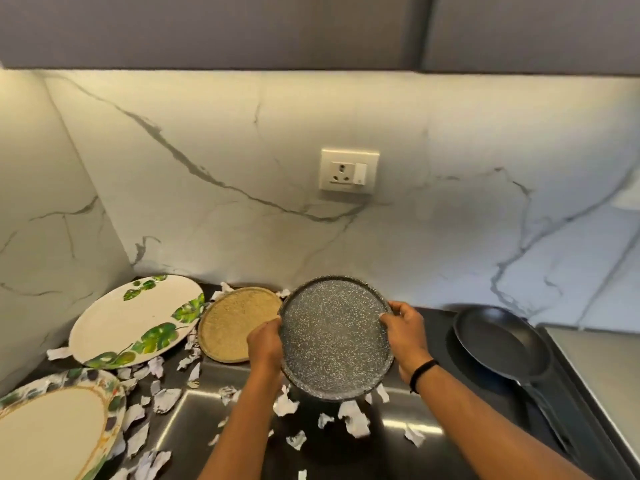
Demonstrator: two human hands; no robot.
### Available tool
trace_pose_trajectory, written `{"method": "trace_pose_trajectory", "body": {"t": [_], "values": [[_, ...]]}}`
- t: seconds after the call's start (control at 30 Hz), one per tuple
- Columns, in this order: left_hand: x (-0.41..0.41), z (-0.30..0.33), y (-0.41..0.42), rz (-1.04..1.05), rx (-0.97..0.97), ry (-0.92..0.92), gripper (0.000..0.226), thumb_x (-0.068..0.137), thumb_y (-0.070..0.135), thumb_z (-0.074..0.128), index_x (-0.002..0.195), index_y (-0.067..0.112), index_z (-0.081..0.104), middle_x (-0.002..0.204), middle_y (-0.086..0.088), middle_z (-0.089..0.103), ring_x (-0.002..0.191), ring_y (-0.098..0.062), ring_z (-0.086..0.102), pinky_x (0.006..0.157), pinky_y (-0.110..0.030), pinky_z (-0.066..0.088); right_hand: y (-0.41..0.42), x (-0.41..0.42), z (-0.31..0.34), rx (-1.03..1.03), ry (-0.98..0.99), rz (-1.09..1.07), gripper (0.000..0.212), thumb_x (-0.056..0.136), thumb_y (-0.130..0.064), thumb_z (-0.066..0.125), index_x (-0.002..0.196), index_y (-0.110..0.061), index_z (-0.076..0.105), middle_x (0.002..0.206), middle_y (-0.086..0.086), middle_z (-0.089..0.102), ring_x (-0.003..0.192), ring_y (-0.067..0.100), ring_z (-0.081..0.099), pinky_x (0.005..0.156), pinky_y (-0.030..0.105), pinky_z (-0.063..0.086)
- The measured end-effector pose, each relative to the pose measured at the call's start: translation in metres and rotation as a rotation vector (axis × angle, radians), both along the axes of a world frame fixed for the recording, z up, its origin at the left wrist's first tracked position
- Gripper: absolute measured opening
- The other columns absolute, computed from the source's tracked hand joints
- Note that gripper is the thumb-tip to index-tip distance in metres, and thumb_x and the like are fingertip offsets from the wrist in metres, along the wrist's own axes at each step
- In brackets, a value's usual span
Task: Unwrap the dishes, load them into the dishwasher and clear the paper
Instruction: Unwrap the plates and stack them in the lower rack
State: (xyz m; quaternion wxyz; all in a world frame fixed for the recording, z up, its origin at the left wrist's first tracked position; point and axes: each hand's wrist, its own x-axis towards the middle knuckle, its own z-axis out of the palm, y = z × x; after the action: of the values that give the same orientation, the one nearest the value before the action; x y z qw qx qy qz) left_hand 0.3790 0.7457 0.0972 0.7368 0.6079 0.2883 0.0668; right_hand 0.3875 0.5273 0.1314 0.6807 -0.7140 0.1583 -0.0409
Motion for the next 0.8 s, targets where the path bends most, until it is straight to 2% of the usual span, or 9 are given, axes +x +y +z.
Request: {"method": "trace_pose_trajectory", "body": {"t": [0.1, 0.17, 0.23, 0.37, 0.43, 0.53, 0.7, 0.8], "values": [[-0.018, -0.009, -0.049, -0.134, -0.004, 0.038, 0.028, 0.096, 0.024, 0.056, 0.088, 0.000, 0.067, 0.083, -0.021, 0.062, 0.080, -0.025, 0.055, 0.073, -0.041, 0.043, -0.049, -0.040, -0.011, 0.031, 0.020, -0.117, 0.016, 0.095, -0.003, 0.058, 0.109, -0.010, 0.060, 0.098, 0.007, 0.066, 0.083, 0.020, 0.063, 0.073, 0.036, 0.054], [-0.031, -0.015, -0.082, -0.220, -0.026, 0.056, 0.030, 0.091, 0.031, 0.058, 0.091, 0.003, 0.069, 0.085, -0.021, 0.062, 0.082, -0.025, 0.055, 0.075, -0.043, 0.045, -0.079, -0.067, -0.018, 0.035, 0.019, -0.178, 0.017, 0.095, -0.005, 0.060, 0.111, -0.011, 0.060, 0.099, 0.006, 0.066, 0.083, 0.019, 0.062, 0.070, 0.033, 0.054], [-0.050, -0.014, -0.117, -0.290, -0.041, 0.065, 0.025, 0.096, 0.028, 0.058, 0.094, 0.006, 0.069, 0.085, -0.015, 0.061, 0.081, -0.025, 0.055, 0.076, -0.042, 0.046, -0.112, -0.098, -0.024, 0.030, 0.028, -0.246, 0.017, 0.095, -0.006, 0.061, 0.111, -0.009, 0.062, 0.098, 0.005, 0.066, 0.081, 0.016, 0.061, 0.066, 0.028, 0.050], [-0.088, -0.005, -0.184, -0.429, -0.023, 0.096, 0.029, 0.098, 0.028, 0.058, 0.100, 0.002, 0.070, 0.097, -0.018, 0.070, 0.089, -0.031, 0.063, 0.087, -0.049, 0.053, -0.173, -0.159, -0.028, 0.043, 0.026, -0.364, 0.017, 0.095, -0.006, 0.061, 0.111, -0.006, 0.063, 0.099, 0.007, 0.067, 0.081, 0.017, 0.062, 0.071, 0.032, 0.053], [-0.108, -0.003, -0.216, -0.504, 0.010, 0.100, 0.029, 0.097, 0.030, 0.057, 0.098, 0.004, 0.070, 0.095, -0.017, 0.068, 0.087, -0.029, 0.061, 0.085, -0.048, 0.052, -0.203, -0.191, -0.030, 0.063, 0.029, -0.418, 0.016, 0.096, -0.008, 0.061, 0.112, -0.006, 0.063, 0.101, 0.008, 0.068, 0.085, 0.019, 0.065, 0.073, 0.032, 0.054], [-0.141, -0.002, -0.268, -0.611, 0.050, 0.104, 0.035, 0.096, 0.029, 0.058, 0.106, -0.003, 0.069, 0.096, -0.019, 0.070, 0.087, -0.029, 0.063, 0.086, -0.049, 0.054, -0.245, -0.239, -0.034, 0.107, 0.037, -0.511, 0.019, 0.095, -0.010, 0.062, 0.113, -0.005, 0.065, 0.103, 0.011, 0.071, 0.093, 0.026, 0.068, 0.078, 0.037, 0.057], [-0.207, -0.006, -0.358, -0.830, 0.125, 0.091, 0.021, 0.097, 0.020, 0.063, 0.101, 0.000, 0.067, 0.091, -0.014, 0.069, 0.082, -0.027, 0.064, 0.072, -0.034, 0.050, -0.306, -0.331, -0.057, 0.199, 0.061, -0.734, 0.018, 0.092, -0.012, 0.065, 0.110, -0.010, 0.066, 0.104, 0.010, 0.073, 0.094, 0.027, 0.069, 0.088, 0.045, 0.058], [-0.245, -0.013, -0.407, -0.965, 0.134, 0.127, 0.025, 0.096, 0.021, 0.064, 0.104, -0.002, 0.067, 0.097, -0.018, 0.074, 0.090, -0.035, 0.070, 0.084, -0.043, 0.055, -0.337, -0.388, -0.073, 0.279, 0.061, -0.891, 0.021, 0.094, -0.012, 0.064, 0.115, -0.010, 0.063, 0.106, 0.010, 0.072, 0.094, 0.026, 0.069, 0.087, 0.042, 0.058]]}}
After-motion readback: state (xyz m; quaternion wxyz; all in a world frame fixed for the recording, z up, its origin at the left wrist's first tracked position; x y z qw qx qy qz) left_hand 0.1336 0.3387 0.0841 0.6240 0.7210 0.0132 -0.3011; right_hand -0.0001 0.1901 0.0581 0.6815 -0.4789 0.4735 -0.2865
